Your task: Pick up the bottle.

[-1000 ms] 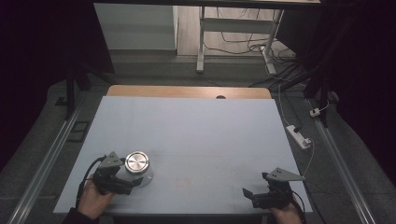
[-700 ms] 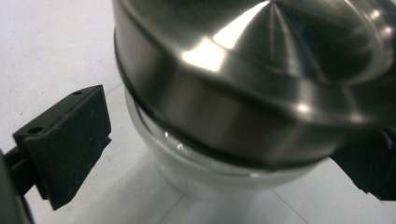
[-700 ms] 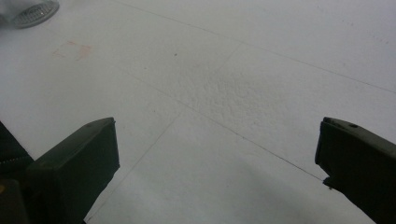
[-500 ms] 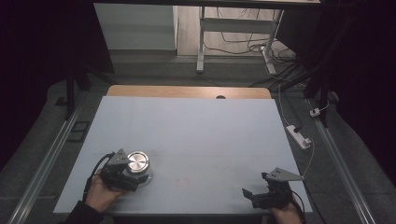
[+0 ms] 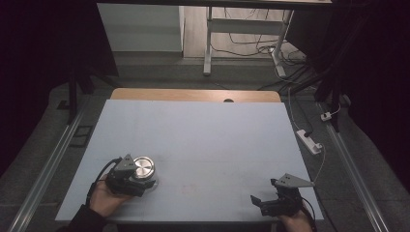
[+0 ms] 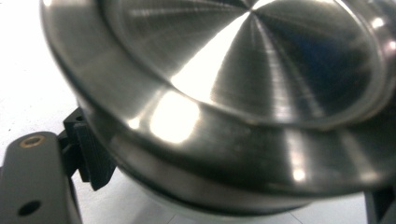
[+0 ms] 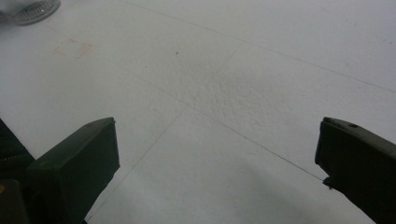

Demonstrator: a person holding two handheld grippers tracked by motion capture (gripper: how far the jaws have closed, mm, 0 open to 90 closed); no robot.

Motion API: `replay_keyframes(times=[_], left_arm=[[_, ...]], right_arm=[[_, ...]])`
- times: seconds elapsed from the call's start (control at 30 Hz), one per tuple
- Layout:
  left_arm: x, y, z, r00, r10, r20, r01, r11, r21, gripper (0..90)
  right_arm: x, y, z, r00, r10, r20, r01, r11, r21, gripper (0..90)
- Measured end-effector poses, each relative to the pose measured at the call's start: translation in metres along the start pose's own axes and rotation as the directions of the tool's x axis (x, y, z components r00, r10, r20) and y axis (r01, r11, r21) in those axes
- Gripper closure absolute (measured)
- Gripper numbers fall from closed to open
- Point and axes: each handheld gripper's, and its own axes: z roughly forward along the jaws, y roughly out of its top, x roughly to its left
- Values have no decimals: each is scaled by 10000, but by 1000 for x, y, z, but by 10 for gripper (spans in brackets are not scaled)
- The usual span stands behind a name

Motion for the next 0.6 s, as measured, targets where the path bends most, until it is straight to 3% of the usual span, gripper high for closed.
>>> replay_keyframes(times=[0.37,0.6], left_arm=[[-1,4,0,10000,-64,-57,66,9998,188,155],[-4,11,-4,10000,50,53,-50,10000,12,155]], right_arm=[[0,0,0,10000,-41,-13,41,10000,4,0],[0,0,0,10000,-18,-21,18,10000,-7,0]])
